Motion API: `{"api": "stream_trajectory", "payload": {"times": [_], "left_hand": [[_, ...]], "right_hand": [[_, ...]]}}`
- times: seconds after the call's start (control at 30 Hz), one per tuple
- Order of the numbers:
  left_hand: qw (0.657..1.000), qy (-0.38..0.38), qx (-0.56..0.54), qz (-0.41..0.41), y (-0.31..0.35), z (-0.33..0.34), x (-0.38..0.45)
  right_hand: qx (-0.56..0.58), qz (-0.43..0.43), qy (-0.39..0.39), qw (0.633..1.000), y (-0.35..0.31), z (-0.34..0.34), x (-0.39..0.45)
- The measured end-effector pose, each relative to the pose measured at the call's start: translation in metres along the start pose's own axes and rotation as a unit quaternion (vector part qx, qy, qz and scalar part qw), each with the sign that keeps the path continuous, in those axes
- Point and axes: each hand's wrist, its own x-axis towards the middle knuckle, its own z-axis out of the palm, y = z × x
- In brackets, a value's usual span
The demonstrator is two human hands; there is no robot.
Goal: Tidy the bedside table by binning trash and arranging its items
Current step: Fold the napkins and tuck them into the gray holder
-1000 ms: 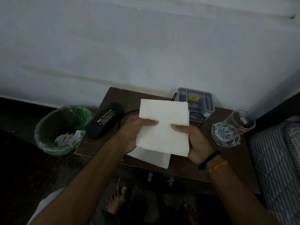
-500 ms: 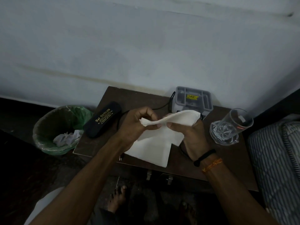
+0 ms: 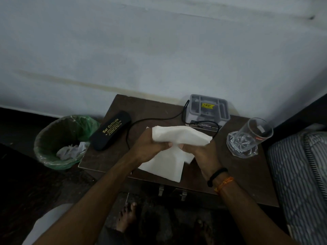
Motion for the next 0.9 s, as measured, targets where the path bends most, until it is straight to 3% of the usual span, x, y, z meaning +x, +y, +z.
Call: {"api": "stream_trajectory", "payload": {"times": [0.1,0.3,0.43,0.67,0.9], "left_hand": [[0.998,-0.013,0.028,0.056,0.008,0.000,0.000],[0.999,-0.032,0.009,-0.003,0.001,-0.001,-0.002],[0.992,-0.027,-0.111,-0.050,0.012,-0.010,0.000],[0.970,-0.081,-0.212,-0.090,0.023,-0.009,0.002],[0.938,-0.057,-0.311,-0.143,0.029,-0.004,0.002]], "right_hand": [[-0.002,-0.026,0.004,1.000,-0.003,-0.003,0.004],[-0.035,0.003,-0.007,0.999,0.007,-0.009,0.000],[0.026,0.034,-0.031,0.999,-0.010,-0.013,0.006],[0.107,0.131,-0.127,0.977,-0.026,-0.024,0.008],[0.172,0.199,-0.093,0.960,-0.035,-0.020,0.005]]}}
